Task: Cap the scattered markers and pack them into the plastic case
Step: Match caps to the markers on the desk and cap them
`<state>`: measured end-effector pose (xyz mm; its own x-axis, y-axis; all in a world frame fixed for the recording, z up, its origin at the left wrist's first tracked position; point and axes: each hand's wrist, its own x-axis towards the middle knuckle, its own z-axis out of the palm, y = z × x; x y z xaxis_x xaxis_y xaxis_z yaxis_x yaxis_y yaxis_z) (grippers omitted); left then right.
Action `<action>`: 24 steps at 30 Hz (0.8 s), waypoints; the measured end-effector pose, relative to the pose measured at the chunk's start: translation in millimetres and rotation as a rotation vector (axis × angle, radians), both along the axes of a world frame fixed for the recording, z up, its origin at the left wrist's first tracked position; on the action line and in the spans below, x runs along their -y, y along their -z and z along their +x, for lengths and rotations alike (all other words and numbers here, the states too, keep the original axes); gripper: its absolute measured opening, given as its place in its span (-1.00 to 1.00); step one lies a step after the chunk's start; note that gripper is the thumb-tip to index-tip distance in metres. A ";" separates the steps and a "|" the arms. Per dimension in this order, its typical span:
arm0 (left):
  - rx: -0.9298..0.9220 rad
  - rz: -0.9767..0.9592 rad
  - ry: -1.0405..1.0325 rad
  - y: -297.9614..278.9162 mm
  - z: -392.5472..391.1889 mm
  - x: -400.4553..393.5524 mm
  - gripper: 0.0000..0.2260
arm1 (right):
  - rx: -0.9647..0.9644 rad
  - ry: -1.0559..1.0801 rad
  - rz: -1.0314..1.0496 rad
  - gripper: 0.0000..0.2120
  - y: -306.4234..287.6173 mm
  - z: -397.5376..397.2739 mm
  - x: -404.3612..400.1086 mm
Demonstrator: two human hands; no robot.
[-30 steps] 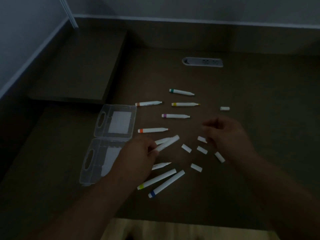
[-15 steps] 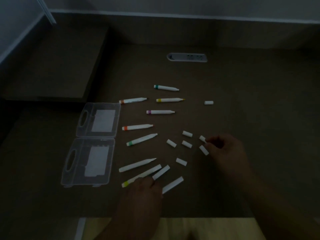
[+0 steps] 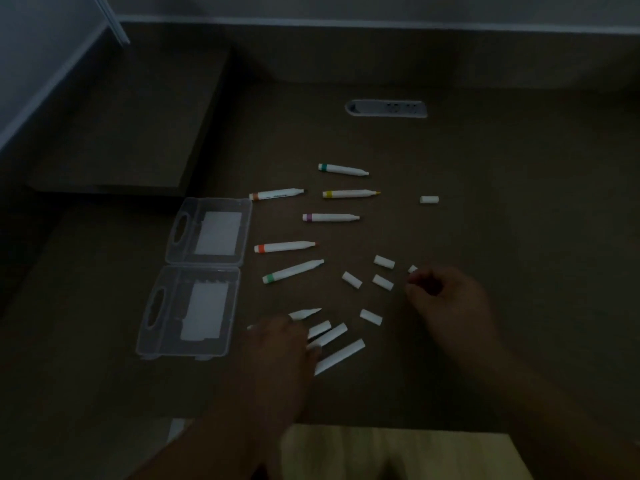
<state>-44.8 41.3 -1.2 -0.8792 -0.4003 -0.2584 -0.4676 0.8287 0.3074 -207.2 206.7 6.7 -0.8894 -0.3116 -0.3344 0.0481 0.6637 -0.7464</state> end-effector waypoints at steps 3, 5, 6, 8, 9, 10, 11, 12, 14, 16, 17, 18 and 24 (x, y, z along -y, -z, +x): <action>0.074 -0.008 -0.057 -6.9 -10.4 30.7 -0.83 | 0.002 -0.033 0.022 -0.83 0.1 -1.1 -0.3; 0.133 -0.025 -0.052 -6.8 -16.9 45.9 -0.80 | -0.017 -0.050 0.028 -0.82 0.0 -1.0 -0.8; 0.175 -0.023 -0.046 -8.1 -20.9 49.2 -0.78 | -0.026 -0.053 0.027 -0.82 0.3 -0.5 -1.0; 0.282 -0.022 -0.029 -10.0 -28.3 50.2 -0.75 | -0.031 -0.052 0.019 -0.82 0.3 0.9 -0.7; 0.321 -0.024 -0.019 -10.9 -32.2 49.2 -0.74 | -0.025 -0.047 0.012 -0.82 0.5 1.8 0.1; 0.345 -0.023 -0.015 -11.7 -35.6 48.5 -0.75 | -0.019 -0.043 0.008 -0.81 0.7 2.3 0.9; 0.374 -0.010 -0.018 -12.4 -38.7 48.0 -0.75 | -0.016 -0.046 0.012 -0.80 1.4 2.7 1.5; 0.414 0.005 -0.021 -12.5 -42.1 47.9 -0.75 | -0.016 -0.051 0.019 -0.80 1.8 2.9 1.9; 0.492 0.030 -0.023 -11.5 -45.5 47.9 -0.75 | -0.016 -0.049 0.013 -0.82 2.1 2.7 2.4; 0.517 0.047 -0.033 -9.4 -47.9 47.6 -0.76 | -0.007 -0.034 0.004 -0.84 2.5 2.4 1.7; 0.517 0.052 -0.036 -8.2 -48.0 47.5 -0.76 | -0.011 -0.025 0.004 -0.84 2.8 1.8 0.9; 0.524 0.051 -0.034 -7.7 -48.6 47.3 -0.76 | -0.018 -0.015 0.006 -0.84 3.1 1.2 0.2; 0.557 0.054 -0.025 -10.3 -54.8 45.1 -0.74 | -0.085 -0.166 0.110 -0.79 1.4 1.1 -3.2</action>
